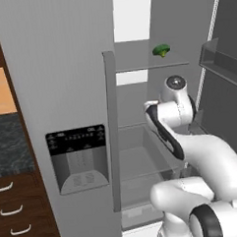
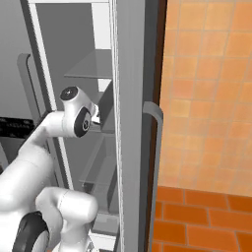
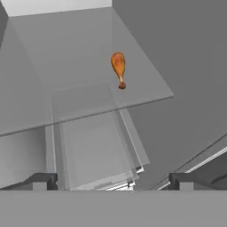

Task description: Place one broccoli and one chicken drumstick in each tupperware on the nearby counter, to pack two identical lunches.

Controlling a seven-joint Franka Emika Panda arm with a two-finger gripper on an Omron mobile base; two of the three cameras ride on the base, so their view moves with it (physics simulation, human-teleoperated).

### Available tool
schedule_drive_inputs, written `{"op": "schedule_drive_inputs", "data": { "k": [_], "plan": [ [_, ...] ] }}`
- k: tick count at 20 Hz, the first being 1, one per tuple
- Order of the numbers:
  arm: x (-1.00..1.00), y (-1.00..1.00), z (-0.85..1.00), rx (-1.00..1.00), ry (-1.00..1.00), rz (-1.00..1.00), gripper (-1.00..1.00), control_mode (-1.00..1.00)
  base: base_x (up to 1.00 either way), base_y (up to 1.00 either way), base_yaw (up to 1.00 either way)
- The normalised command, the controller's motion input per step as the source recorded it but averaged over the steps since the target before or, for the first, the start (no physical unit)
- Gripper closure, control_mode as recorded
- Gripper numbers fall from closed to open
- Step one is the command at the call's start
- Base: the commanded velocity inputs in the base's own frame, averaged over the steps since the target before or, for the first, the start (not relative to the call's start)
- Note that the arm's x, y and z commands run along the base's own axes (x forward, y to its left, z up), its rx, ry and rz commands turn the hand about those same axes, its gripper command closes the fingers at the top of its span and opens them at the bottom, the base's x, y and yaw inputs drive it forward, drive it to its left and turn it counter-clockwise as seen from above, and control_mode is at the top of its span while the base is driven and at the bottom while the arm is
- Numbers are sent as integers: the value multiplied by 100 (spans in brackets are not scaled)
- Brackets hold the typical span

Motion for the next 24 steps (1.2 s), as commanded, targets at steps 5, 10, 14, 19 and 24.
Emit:
{"op": "schedule_drive_inputs", "data": {
  "k": [5,10,14,19,24],
  "plan": [
    [78,-29,-16,0,3,-1,-100,-100,0,0,0],
    [72,-13,-32,0,3,0,-100,-100,0,0,0],
    [62,-15,-41,0,0,0,-100,-100,0,0,0],
    [62,-18,-40,0,0,0,-100,-100,0,0,0],
    [69,-11,-36,0,0,0,-100,-100,0,0,0]
  ]
}}
